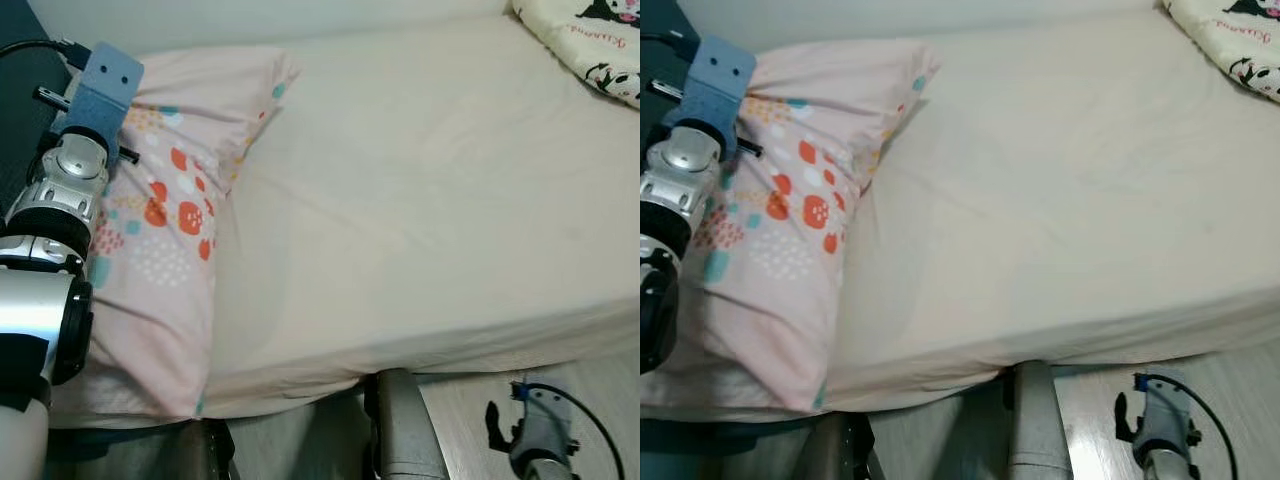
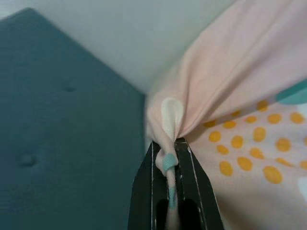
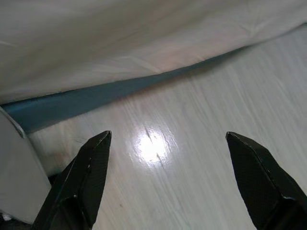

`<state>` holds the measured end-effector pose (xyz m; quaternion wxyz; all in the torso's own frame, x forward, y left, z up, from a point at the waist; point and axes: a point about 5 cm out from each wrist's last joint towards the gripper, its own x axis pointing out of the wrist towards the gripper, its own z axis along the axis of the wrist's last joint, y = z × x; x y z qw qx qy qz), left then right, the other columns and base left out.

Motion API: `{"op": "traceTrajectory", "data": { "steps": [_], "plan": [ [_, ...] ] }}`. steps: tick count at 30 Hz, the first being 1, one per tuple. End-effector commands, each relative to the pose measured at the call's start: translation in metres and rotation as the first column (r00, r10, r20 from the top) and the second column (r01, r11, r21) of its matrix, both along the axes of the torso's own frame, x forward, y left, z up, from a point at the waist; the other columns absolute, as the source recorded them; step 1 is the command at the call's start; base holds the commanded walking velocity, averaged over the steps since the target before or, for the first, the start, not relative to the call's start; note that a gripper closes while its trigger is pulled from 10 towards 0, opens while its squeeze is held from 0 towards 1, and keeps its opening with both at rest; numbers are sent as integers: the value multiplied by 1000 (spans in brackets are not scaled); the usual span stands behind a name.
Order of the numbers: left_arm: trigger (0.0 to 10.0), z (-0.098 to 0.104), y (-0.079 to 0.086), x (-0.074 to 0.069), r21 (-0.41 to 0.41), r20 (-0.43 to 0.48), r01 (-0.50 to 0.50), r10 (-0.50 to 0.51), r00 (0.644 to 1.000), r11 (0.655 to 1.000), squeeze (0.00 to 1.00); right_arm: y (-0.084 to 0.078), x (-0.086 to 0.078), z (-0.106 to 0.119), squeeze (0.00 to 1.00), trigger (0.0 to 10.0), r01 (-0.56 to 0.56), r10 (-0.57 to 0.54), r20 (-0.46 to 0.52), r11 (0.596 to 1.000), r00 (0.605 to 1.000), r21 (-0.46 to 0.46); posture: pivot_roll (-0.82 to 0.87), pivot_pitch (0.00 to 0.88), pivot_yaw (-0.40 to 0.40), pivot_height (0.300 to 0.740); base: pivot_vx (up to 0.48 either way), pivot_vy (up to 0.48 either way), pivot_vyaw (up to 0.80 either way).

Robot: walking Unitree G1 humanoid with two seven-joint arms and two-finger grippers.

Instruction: Clean up the room

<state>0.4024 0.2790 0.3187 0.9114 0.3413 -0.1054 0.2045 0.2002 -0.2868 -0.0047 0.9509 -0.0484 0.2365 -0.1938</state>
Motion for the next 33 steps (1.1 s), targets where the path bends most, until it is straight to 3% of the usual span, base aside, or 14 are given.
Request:
{"op": "traceTrajectory", "data": {
  "steps": [1,3,8,12,16,20,24,25,26,27,29,30,32,33],
  "plan": [
    [0,17,18,-9,29,76,-100,97,992,995,0,4,-13,-11,0,10000,14,-12,-54,999,998,29,-243,353,51,541,0,0,0],
    [0,17,27,-14,31,110,-178,173,979,984,0,6,-16,-12,0,10000,8,-6,-60,999,998,33,-245,358,48,541,0,0,0],
    [0,21,34,-18,29,146,-240,233,961,970,0,8,-17,-10,0,10000,2,1,-66,999,998,38,-245,358,46,541,0,0,0],
    [0,36,53,-30,-7,212,-354,347,914,935,0,16,-12,-5,0,10000,-34,37,-47,998,998,54,-235,357,49,541,0,0,0],
    [0,43,63,-38,29,256,-415,394,883,910,0,21,-11,-1,0,10000,-58,60,-25,996,998,68,-235,355,51,541,0,0,0],
    [0,39,64,-38,27,237,-413,395,887,911,0,21,-11,0,0,10000,-61,63,-26,996,998,68,-229,353,51,541,0,0,0],
    [0,21,59,-32,79,174,-389,371,912,918,0,21,-11,0,0,10000,-56,58,-29,996,998,70,-231,355,58,541,0,0,0],
    [6118,10,57,-29,83,123,-370,359,925,925,0,21,-12,0,0,10000,-54,56,-29,996,998,71,-233,355,58,541,0,0,0],
    [6118,10,57,-29,83,123,-370,359,925,925,0,21,-12,0,0,10000,-54,56,-29,996,998,71,-233,355,58,541,0,0,0],
    [10000,-2,56,-27,96,74,-354,348,935,930,0,21,-12,1,0,10000,-53,55,-31,996,998,71,-239,354,60,541,0,0,0],
    [10000,-10,55,-26,104,44,-343,341,939,933,0,21,-13,1,0,10000,-52,55,-33,996,998,71,-239,354,60,541,0,0,0],
    [10000,-20,53,-25,117,13,-336,337,941,935,63,21,-15,1,0,10000,-50,53,-35,996,998,71,-247,355,61,541,0,0,0],
    [10000,-20,53,-25,117,13,-336,337,941,935,63,21,-15,1,0,10000,-50,53,-35,996,998,71,-247,355,61,541,0,0,0],
    [10000,-28,54,-25,107,-11,-343,346,938,933,1000,20,-17,2,0,10000,-48,51,-38,996,998,71,-250,353,63,541,0,0,0]
  ]
}}
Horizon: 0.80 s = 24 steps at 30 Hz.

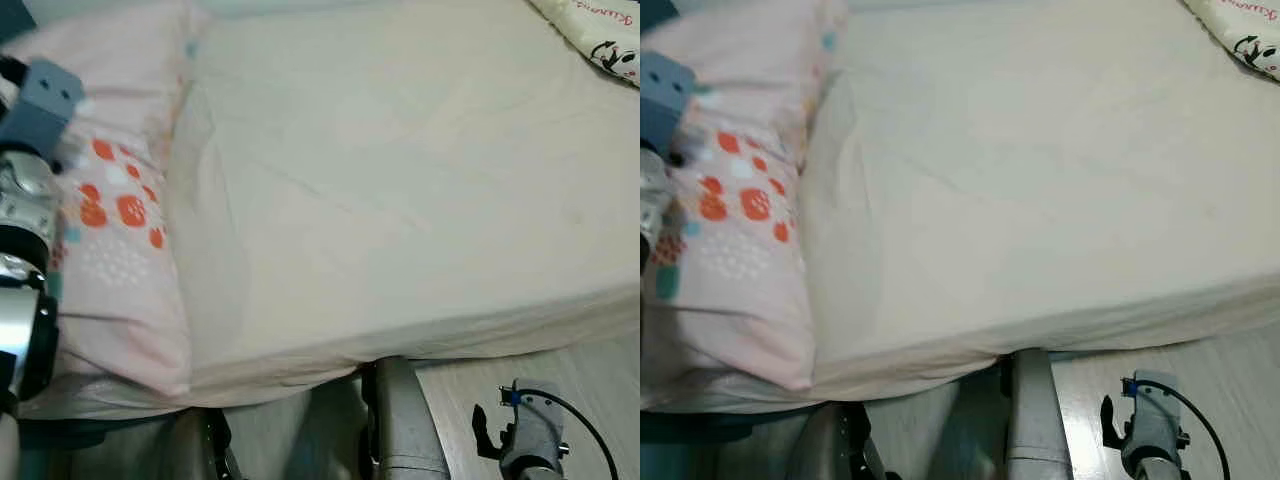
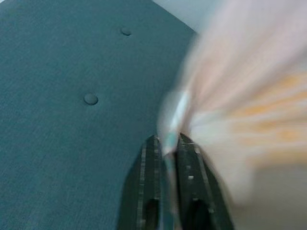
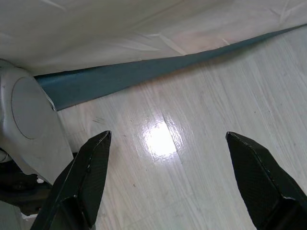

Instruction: Clean up the room

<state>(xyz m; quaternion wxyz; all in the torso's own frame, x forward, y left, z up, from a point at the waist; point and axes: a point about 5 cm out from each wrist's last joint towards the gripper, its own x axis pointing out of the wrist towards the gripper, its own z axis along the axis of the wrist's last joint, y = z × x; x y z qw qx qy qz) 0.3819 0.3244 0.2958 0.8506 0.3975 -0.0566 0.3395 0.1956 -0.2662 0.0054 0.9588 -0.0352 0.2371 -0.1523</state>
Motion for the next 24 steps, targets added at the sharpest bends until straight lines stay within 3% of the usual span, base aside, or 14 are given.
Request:
{"op": "traceTrajectory", "data": {
  "steps": [1,7,11,13,14,15,16,17,18,19,21,22,23,24],
  "plan": [
    [10000,-10,13,-7,-22,-20,-65,64,998,998,1000,-2,-14,-8,0,10000,30,-29,-47,999,998,23,-252,352,64,541,0,0,0],
    [10000,-15,25,-14,-106,6,-125,126,992,987,1000,-1,-11,-6,0,10000,38,-37,-36,999,999,37,-247,337,70,541,0,0,0],
    [10000,-12,24,-13,-167,36,-101,109,993,981,1000,2,-4,-7,0,10000,30,-29,-29,999,999,43,-235,315,71,541,0,0,0],
    [10000,-8,18,-10,-194,65,-56,70,995,979,1000,3,1,-7,0,10000,27,-26,-25,999,999,46,-229,300,73,541,0,0,0],
    [10000,-3,11,-5,-232,101,14,9,995,973,1000,3,4,-6,0,10000,26,-25,-21,999,999,47,-227,297,73,541,0,0,0],
    [10000,0,2,0,-271,132,95,-60,989,958,1000,4,8,-5,0,10000,26,-25,-15,998,1000,48,-225,291,75,541,0,0,0],
    [10000,6,-12,7,-329,187,222,-167,968,918,1000,4,12,-3,0,10000,25,-25,-5,998,1000,51,-219,270,76,541,0,0,0],
    [10000,6,-12,7,-329,187,222,-167,968,918,1000,4,12,-3,0,10000,25,-25,-5,998,1000,51,-219,270,76,541,0,0,0],
    [10000,11,-23,11,-361,241,318,-241,940,877,1000,5,17,-2,0,10000,23,-23,1,998,1000,53,-209,256,74,541,0,0,0],
    [10000,11,-23,11,-361,241,318,-241,940,877,1000,5,17,-2,0,10000,23,-23,1,998,1000,53,-209,256,74,541,0,0,0],
    [10000,14,-44,19,-463,342,504,-377,861,729,1000,7,28,-1,0,10000,15,-15,9,998,1000,58,-190,229,68,541,0,0,0],
    [10000,14,-44,19,-463,342,504,-377,861,729,1000,7,28,-1,0,10000,15,-15,9,998,1000,58,-190,229,68,541,0,0,0],
    [10000,11,-53,22,-498,374,580,-444,814,644,1000,7,31,-1,0,10000,12,-13,9,998,1000,60,-188,226,67,541,0,0,0],
    [10000,4,-65,25,-537,403,656,-522,752,531,1000,8,35,-1,0,10000,7,-8,8,998,1000,61,-179,212,57,541,0,0,0]
  ]
}}
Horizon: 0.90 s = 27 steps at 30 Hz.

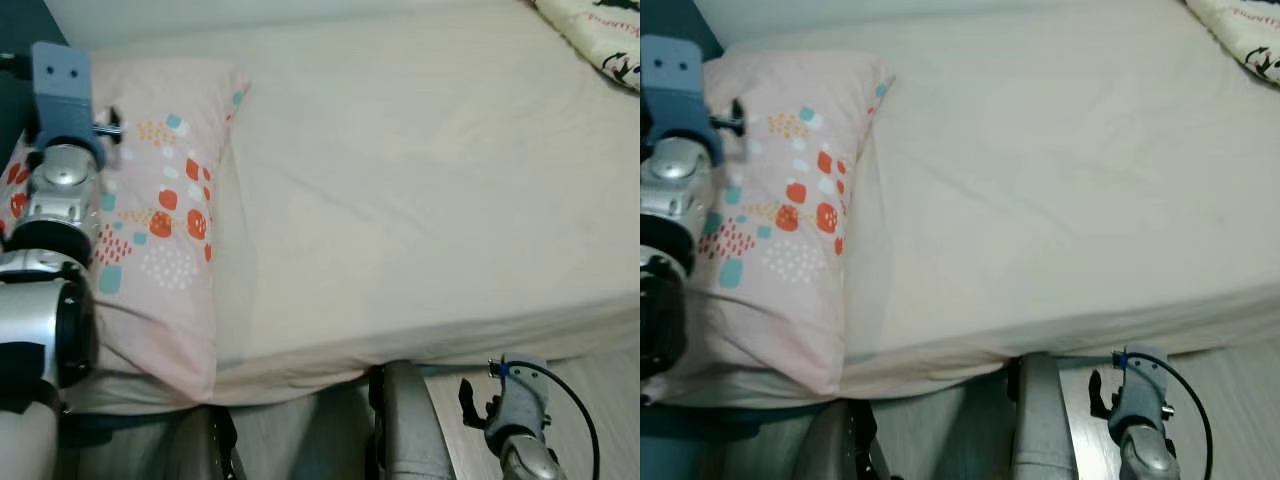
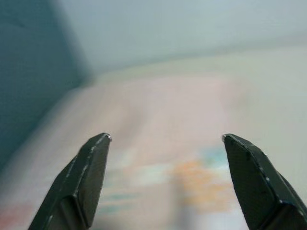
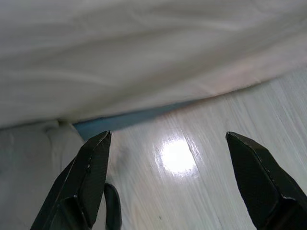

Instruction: Clean up the room

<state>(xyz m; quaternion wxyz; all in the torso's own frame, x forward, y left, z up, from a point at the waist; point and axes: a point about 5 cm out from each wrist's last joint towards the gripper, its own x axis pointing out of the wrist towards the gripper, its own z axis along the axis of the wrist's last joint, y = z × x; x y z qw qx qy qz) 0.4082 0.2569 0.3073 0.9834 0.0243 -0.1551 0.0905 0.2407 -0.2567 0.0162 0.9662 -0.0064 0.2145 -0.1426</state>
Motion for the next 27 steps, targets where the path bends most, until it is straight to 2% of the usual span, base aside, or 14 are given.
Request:
{"op": "traceTrajectory", "data": {
  "steps": [1,2,4,5,6,7,9,11,12,16,19,25,26,27],
  "plan": [
    [10000,-15,-8,1,-88,-11,164,-166,986,983,220,-1,-7,-11,0,10000,9,-8,-45,1000,999,9,-176,211,57,541,0,0,0],
    [10000,-24,-18,1,-116,-15,262,-265,964,958,220,0,-5,-10,0,10000,2,-2,-41,1000,999,10,-176,211,57,541,0,0,0],
    [10000,-24,-18,1,-116,-15,262,-265,964,958,220,0,-5,-10,0,10000,2,-2,-41,1000,999,10,-176,211,57,541,0,0,0],
    [10000,-40,-30,0,-117,-35,358,-365,931,926,0,1,-2,-9,0,10000,-4,5,-37,1000,999,10,-171,202,53,541,0,0,0],
    [10000,-67,-48,-4,-124,-84,469,-481,873,874,0,2,1,-8,0,10000,-7,8,-34,1000,999,10,-167,199,51,541,0,0,0],
    [10000,-67,-48,-4,-124,-84,469,-481,873,874,0,2,1,-8,0,10000,-7,8,-34,1000,999,10,-167,199,51,541,0,0,0],
    [10000,-106,-77,-18,-150,-148,615,-632,760,774,0,2,5,-7,0,10000,-10,10,-30,1000,1000,10,-166,201,52,541,0,0,0],
    [10000,-106,-77,-18,-150,-148,615,-632,760,774,0,2,5,-7,0,10000,-10,10,-30,1000,1000,10,-166,201,52,541,0,0,0],
    [10000,-120,-91,-26,-181,-168,652,-676,717,736,0,2,5,-7,0,10000,-10,10,-29,1000,1000,10,-160,206,54,541,0,0,0],
    [10000,-148,-116,-38,-224,-215,690,-726,654,688,0,3,3,-10,0,10000,-10,10,-29,1000,1000,11,-164,229,61,541,0,0,0],
    [10000,-164,-127,-39,-227,-271,658,-696,665,718,0,7,0,-12,0,10000,-13,14,-33,1000,999,16,-163,241,64,541,0,0,0],
    [10000,-162,-130,-34,-188,-300,604,-631,716,775,0,8,-4,-14,0,10000,-16,16,-34,1000,999,19,-162,264,67,541,0,0,0],
    [10000,-156,-135,-31,-107,-308,575,-577,757,811,0,9,-6,-15,0,10000,-15,16,-38,1000,999,20,-159,287,71,541,0,0,0],
    [10000,-156,-135,-31,-107,-308,575,-577,757,811,0,9,-6,-15,0,10000,-15,16,-38,1000,999,20,-159,287,71,541,0,0,0]
  ]
}}
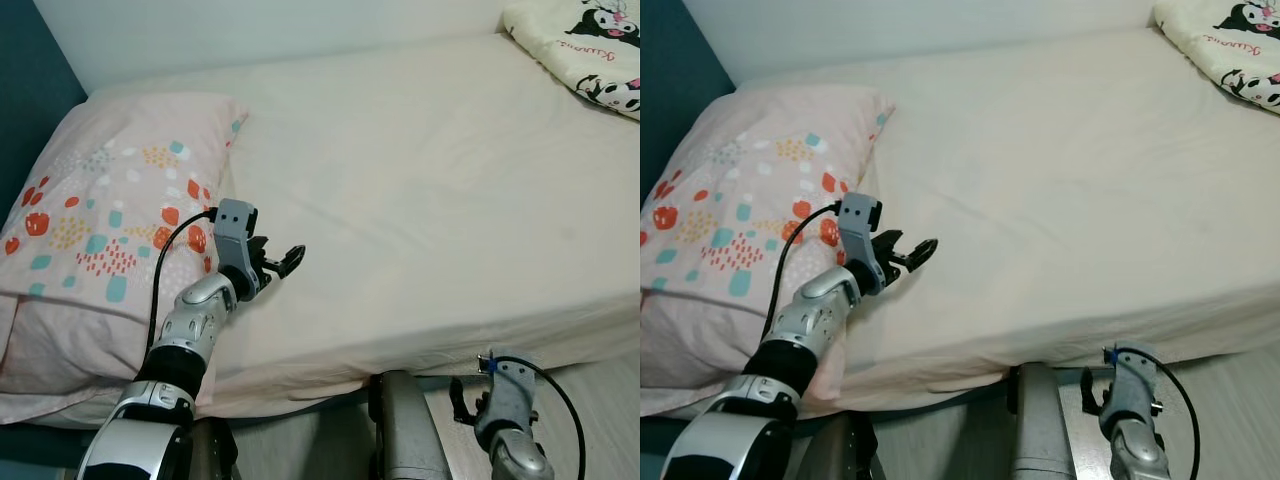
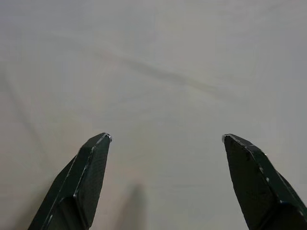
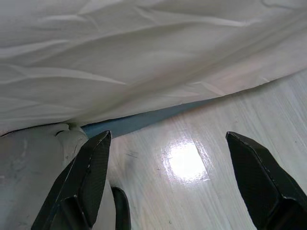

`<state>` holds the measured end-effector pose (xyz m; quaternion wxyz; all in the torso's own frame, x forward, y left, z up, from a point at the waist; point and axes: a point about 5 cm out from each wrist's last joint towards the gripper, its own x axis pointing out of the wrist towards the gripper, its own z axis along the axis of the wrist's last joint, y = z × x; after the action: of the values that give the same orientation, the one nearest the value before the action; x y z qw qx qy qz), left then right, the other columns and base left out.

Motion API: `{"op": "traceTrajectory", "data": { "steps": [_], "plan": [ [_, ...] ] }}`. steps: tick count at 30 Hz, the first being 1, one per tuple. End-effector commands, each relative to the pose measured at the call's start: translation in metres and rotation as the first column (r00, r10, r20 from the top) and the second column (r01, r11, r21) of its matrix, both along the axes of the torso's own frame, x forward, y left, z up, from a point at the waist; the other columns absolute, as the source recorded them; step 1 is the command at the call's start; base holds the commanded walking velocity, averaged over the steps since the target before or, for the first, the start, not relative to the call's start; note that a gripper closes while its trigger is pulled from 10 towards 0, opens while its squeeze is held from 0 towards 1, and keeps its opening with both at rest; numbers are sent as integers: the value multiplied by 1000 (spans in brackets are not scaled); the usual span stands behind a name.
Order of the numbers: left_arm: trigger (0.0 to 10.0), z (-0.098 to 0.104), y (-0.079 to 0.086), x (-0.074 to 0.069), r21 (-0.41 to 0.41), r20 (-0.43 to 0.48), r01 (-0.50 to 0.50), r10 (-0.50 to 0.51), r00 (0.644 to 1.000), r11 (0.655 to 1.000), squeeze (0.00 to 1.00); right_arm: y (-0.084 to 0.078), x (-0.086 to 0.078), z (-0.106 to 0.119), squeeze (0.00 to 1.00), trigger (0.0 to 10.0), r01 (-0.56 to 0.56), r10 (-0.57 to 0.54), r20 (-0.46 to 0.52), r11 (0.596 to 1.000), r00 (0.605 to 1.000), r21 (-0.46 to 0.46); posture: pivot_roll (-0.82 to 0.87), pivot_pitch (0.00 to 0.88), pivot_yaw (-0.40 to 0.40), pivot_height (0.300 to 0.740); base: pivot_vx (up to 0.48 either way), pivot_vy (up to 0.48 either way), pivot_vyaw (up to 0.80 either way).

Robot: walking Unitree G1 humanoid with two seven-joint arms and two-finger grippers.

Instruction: Clean up the room

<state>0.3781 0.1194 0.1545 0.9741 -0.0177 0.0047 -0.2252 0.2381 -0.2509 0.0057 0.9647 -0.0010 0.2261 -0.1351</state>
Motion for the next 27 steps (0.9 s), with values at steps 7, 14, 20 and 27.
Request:
{"op": "traceTrajectory", "data": {
  "steps": [7,14,20,27],
  "plan": [
    [10000,21,-27,3,262,246,-125,59,967,957,0,7,-14,-6,0,10000,-3,3,-21,1000,1000,8,-166,315,77,541,0,0,0],
    [10000,12,-59,0,450,304,-78,-70,950,890,0,4,-16,-3,0,10000,6,-6,-14,1000,1000,2,-174,330,83,541,0,0,0],
    [10000,9,-64,6,495,295,-124,-32,955,860,0,3,-19,0,0,10000,12,-12,-10,1000,1000,-1,-180,336,88,541,0,0,0],
    [10000,0,-15,20,545,182,-285,220,958,789,0,4,-20,1,0,10000,14,-14,-5,1000,1000,0,-186,339,90,541,0,0,0]
  ]
}}
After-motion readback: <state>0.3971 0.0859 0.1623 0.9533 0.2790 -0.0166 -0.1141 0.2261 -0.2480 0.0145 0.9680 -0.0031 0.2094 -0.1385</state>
